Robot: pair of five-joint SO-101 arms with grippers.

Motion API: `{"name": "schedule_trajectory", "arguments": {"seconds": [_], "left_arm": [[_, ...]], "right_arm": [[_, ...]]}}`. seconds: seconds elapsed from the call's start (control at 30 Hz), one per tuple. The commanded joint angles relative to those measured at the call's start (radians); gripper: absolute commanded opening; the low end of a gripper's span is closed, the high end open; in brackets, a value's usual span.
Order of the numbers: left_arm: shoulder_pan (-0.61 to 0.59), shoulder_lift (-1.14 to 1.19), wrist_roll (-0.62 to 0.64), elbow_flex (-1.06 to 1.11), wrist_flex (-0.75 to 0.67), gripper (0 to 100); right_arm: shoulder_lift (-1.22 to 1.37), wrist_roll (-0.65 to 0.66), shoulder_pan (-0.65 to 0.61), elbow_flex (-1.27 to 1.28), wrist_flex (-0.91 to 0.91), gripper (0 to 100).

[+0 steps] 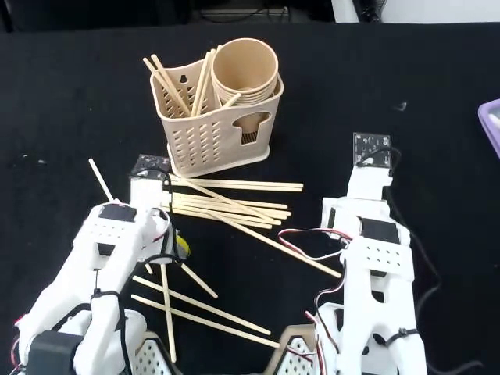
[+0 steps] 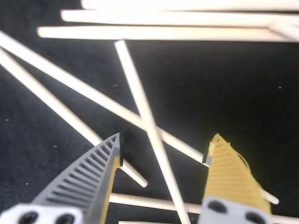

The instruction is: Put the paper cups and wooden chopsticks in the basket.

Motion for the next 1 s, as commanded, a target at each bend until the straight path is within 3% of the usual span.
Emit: {"name": "schedule_trajectory", "arguments": {"seconds": [0.0,0.23,0.47,0.57,0.67,0.97], "left_arm": [[-0.033,-0.005,0.014,-0.007,-0.028,29],[-0.035,-0.005,0.132,0.062,-0.169,14],[-0.035,-0.005,0.196,0.068,-0.178,18],[-0.035,-0.005,0.196,0.068,-0.178,13],[-0.035,-0.005,0.196,0.07,-0.178,3],[-0.044,-0.015,0.198,0.068,-0.183,3]], "right_arm": [[-0.039,0.003,-0.009,-0.004,-0.014,18.1],[-0.039,0.003,-0.009,-0.004,-0.014,18.1],[-0.039,0.003,-0.009,-0.004,-0.012,18.1],[-0.039,0.003,-0.009,-0.004,-0.012,18.1],[-0.039,0.003,-0.009,-0.004,-0.012,18.1],[-0.039,0.003,-0.008,-0.004,-0.012,18.1]]}}
